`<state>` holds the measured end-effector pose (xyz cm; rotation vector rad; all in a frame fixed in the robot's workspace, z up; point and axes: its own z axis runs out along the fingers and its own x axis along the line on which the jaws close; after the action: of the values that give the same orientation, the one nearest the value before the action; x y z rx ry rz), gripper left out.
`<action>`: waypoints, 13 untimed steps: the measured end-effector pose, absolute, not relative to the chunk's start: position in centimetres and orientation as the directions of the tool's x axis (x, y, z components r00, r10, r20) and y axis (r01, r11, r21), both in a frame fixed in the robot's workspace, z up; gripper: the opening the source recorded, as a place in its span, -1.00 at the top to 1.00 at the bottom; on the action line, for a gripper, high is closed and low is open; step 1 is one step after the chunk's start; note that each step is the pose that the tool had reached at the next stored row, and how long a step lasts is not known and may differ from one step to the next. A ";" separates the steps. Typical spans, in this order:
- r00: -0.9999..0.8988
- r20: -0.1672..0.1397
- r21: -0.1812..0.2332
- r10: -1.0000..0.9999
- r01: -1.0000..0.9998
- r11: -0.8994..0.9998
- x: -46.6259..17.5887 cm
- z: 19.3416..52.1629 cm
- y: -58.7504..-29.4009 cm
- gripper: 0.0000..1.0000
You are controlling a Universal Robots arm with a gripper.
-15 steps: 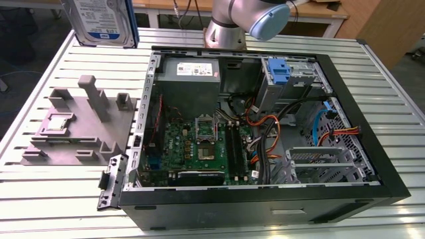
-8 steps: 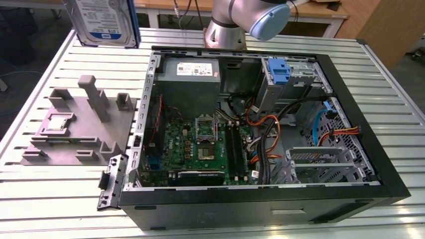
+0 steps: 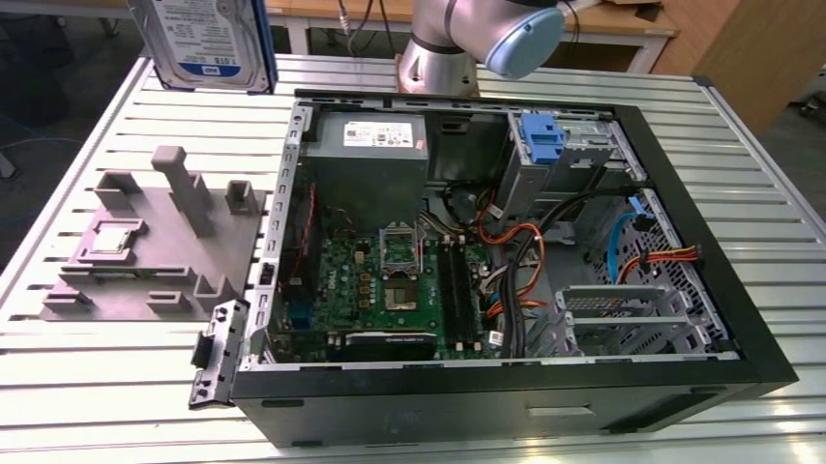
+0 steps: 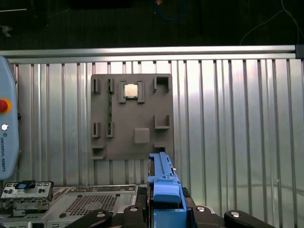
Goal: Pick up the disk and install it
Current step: 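Pick up the disk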
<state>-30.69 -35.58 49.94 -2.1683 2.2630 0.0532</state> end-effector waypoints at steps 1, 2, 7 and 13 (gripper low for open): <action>-0.043 -0.029 0.020 -0.999 -0.999 0.042 -30.6 49.9 -35.6 0.26; -0.043 -0.029 0.020 -0.999 -0.999 0.042 -30.6 49.9 -35.6 0.26; -0.043 -0.029 0.020 -0.999 -0.999 0.042 -30.3 49.9 -35.6 0.26; -0.043 -0.029 0.020 -0.999 -0.999 0.042 -29.9 49.9 -35.6 0.26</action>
<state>-29.94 -35.58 49.94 -2.1684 2.2630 0.0532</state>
